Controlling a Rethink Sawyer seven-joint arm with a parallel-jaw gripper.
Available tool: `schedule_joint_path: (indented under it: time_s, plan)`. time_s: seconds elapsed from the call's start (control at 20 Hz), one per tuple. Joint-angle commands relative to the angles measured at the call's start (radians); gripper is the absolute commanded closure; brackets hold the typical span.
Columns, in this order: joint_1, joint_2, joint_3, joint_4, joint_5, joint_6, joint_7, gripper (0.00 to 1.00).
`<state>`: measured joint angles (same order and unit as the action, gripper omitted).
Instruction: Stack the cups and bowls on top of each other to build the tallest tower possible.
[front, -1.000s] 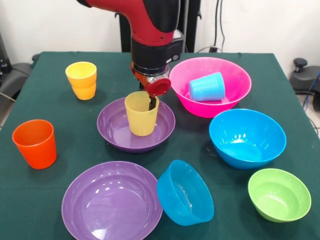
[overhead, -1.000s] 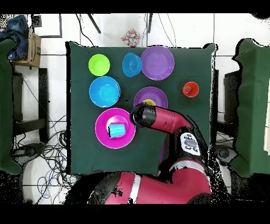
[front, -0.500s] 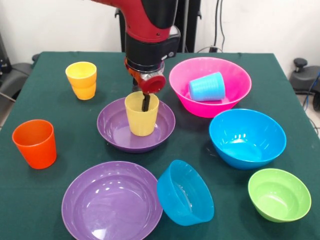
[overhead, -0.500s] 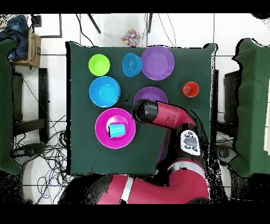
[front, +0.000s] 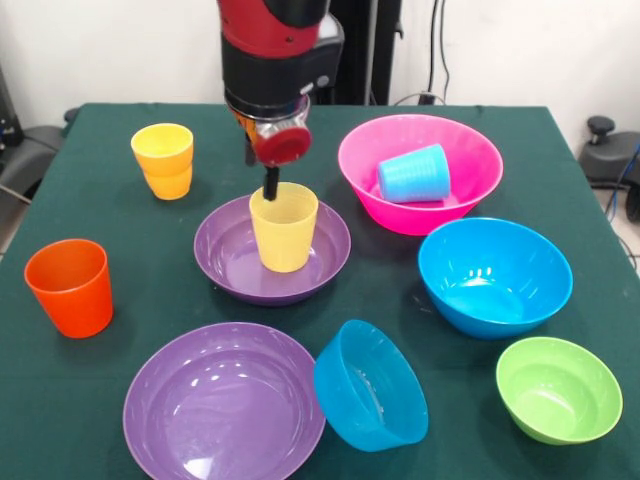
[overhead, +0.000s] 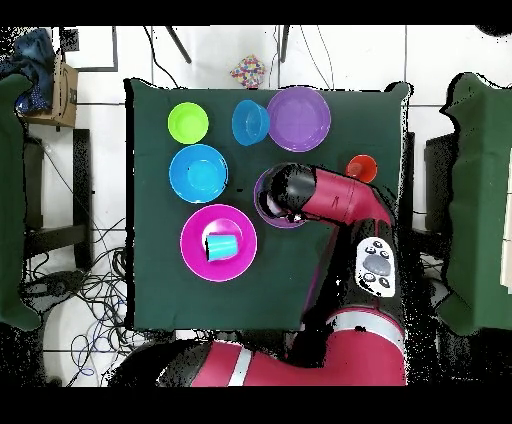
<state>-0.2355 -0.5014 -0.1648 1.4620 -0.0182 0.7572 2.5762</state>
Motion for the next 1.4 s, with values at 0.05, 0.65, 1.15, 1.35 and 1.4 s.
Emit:
schedule_joint_path:
  time_s: [0.05,0.65,1.15,1.35,1.4]
  plan:
    - [0.019,-0.012,0.057,-0.142,-0.050,0.201,-0.084,0.00]
    - [-0.016,-0.021,0.118,-0.230,0.014,0.289,-0.065,0.00]
    - [-0.019,0.100,0.170,-0.378,0.123,0.254,0.025,0.00]
    - [0.005,0.162,0.148,-0.476,0.107,0.320,0.016,0.00]
    - [0.012,0.178,0.139,-0.505,0.100,0.340,0.014,0.00]
